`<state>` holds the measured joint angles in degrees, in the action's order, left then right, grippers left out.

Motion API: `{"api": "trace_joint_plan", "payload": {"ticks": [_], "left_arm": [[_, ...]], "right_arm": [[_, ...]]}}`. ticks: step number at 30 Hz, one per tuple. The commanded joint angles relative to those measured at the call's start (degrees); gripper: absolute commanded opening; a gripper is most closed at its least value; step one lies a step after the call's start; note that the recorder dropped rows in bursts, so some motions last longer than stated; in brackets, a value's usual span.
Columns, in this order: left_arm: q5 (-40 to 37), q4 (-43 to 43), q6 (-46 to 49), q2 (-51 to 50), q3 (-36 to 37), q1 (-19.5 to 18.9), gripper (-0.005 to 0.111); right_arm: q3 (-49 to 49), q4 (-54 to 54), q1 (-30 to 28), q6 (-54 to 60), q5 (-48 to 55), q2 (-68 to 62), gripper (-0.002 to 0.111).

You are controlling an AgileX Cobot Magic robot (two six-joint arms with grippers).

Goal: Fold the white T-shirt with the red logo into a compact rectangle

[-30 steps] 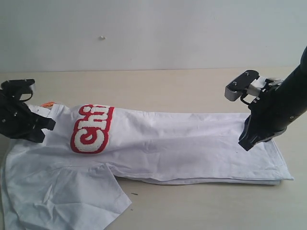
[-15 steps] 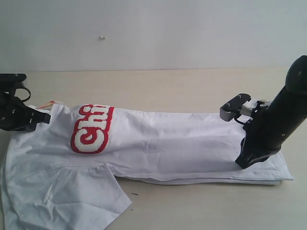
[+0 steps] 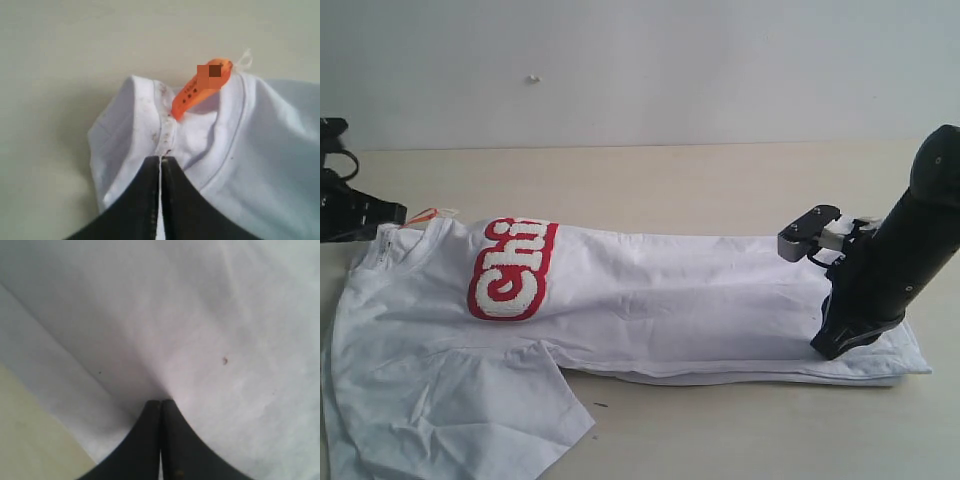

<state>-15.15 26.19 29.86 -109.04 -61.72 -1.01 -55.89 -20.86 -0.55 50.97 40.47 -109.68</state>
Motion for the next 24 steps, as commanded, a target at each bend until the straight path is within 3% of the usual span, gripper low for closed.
{"api": "trace_joint_plan", "payload": {"ticks": [1,3,8,10,13,18,24], "left_arm": [[-7.62,0.28,-6.75,4.61,0.18,-2.13,0.018],[-13.3,0.17,-7.18,6.28,0.29,-2.6,0.032],[-25.8,0.17,-7.88,9.54,3.6,-3.03,0.086],[-29.01,0.27,-7.88,10.78,5.92,-3.03,0.098],[-31.7,2.36,-7.88,12.74,10.0,-3.03,0.104],[-34.16,3.39,-7.88,14.21,16.76,-3.03,0.104],[-27.32,5.09,-7.88,14.21,24.18,-3.03,0.104]], "right_arm": [[0.07,-0.14,0.21,0.15,-0.29,0.01,0.0],[0.07,-0.28,0.21,-0.01,-0.29,0.25,0.0],[0.07,-3.31,0.21,-0.01,0.33,1.43,0.0],[0.07,-3.56,0.21,0.22,1.41,1.83,0.0],[0.07,-3.56,0.21,0.22,2.01,1.94,0.0],[0.07,-5.3,0.21,0.34,2.43,1.94,0.0],[0.07,-6.13,0.21,0.34,3.75,2.01,0.0]]}}
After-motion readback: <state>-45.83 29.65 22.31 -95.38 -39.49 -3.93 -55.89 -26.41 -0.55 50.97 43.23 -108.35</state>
